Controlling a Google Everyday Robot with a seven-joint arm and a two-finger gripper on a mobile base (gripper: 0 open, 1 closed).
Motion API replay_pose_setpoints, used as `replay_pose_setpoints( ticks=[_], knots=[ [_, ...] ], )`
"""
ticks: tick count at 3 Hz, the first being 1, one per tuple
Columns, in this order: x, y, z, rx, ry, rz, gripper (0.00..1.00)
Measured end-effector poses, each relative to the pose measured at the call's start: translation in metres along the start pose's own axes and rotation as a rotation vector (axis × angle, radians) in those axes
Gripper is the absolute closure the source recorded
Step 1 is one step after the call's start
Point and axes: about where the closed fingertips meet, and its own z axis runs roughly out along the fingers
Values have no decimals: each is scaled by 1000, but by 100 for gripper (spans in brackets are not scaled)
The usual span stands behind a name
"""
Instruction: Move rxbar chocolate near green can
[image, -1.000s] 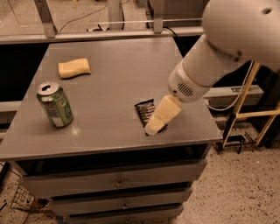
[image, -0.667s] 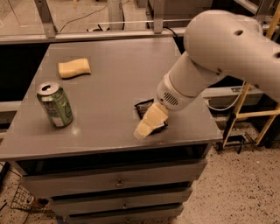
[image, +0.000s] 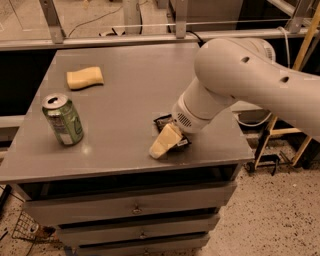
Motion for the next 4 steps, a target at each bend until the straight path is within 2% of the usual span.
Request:
replay_pose_setpoints(
  ticks=[1,2,3,4],
  knots=[
    [-3,-5,6,17,7,12,38],
    [-7,-6,-2,17,7,12,69],
    [-11,-6,-10,17,7,12,92],
    [-11,-6,-11,17,7,11,100]
  ],
)
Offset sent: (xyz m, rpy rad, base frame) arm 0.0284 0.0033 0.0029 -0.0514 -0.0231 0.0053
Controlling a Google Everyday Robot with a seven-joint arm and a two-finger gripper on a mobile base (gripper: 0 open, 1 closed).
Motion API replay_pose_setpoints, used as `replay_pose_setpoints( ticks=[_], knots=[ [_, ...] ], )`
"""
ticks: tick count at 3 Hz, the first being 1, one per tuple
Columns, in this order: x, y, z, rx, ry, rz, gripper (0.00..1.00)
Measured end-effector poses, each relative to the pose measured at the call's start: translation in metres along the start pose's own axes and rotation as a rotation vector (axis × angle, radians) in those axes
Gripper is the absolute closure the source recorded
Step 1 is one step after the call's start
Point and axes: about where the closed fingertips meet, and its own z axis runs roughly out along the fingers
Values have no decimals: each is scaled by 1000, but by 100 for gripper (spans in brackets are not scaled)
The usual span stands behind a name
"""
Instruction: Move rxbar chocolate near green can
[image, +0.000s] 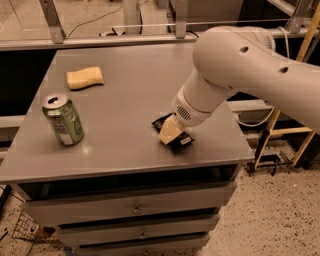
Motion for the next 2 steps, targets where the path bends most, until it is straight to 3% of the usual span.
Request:
replay_pose_setpoints(
  ticks=[1,2],
  knots=[
    [-31,-10,-15,-5,-54,-110,100],
    [-70,-19,-37,-11,-122,-281,100]
  ],
)
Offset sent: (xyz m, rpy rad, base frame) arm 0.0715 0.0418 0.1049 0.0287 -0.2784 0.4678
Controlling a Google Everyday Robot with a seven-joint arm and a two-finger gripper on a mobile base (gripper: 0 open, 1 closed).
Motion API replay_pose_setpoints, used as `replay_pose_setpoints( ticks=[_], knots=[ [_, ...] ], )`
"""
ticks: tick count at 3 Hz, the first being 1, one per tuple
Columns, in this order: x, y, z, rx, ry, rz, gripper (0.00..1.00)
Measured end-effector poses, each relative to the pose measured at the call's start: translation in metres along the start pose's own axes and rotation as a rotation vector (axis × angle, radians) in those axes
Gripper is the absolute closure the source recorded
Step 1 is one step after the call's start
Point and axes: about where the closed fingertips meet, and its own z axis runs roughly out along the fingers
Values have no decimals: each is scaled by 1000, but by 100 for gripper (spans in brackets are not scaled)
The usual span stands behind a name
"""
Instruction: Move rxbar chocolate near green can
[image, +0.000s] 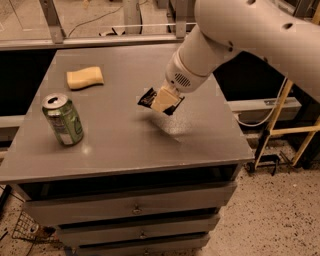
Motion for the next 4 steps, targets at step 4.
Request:
replay_pose_setpoints(
  ticks=[4],
  knots=[
    [-99,55,48,-225,-187,-365,100]
  ],
)
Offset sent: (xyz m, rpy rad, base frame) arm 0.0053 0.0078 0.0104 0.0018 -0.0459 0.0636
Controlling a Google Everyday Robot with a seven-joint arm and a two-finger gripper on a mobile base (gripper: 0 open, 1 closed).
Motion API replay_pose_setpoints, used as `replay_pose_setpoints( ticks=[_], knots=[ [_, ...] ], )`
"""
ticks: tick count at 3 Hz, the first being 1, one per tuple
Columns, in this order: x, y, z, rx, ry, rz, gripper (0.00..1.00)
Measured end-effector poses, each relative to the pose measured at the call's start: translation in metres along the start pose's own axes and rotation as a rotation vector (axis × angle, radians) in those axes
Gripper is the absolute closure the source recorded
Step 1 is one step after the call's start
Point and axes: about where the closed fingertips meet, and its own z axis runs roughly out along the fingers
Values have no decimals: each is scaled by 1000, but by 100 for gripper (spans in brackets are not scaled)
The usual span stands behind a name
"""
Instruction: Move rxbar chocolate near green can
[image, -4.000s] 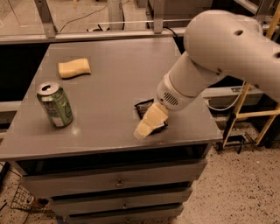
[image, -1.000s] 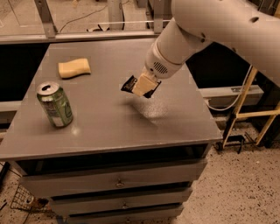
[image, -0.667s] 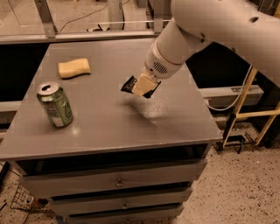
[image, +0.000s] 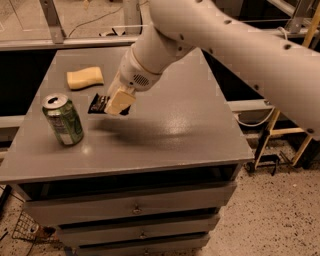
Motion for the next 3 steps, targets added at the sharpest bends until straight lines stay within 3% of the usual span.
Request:
replay_pose_setpoints(
  ticks=[1,2,3],
  knots=[
    [-15,4,29,-62,-45,-50,100],
    [-17,6,53,-105,-59,-61,100],
    [-18,7,55,-110,-59,-63,85]
  ],
)
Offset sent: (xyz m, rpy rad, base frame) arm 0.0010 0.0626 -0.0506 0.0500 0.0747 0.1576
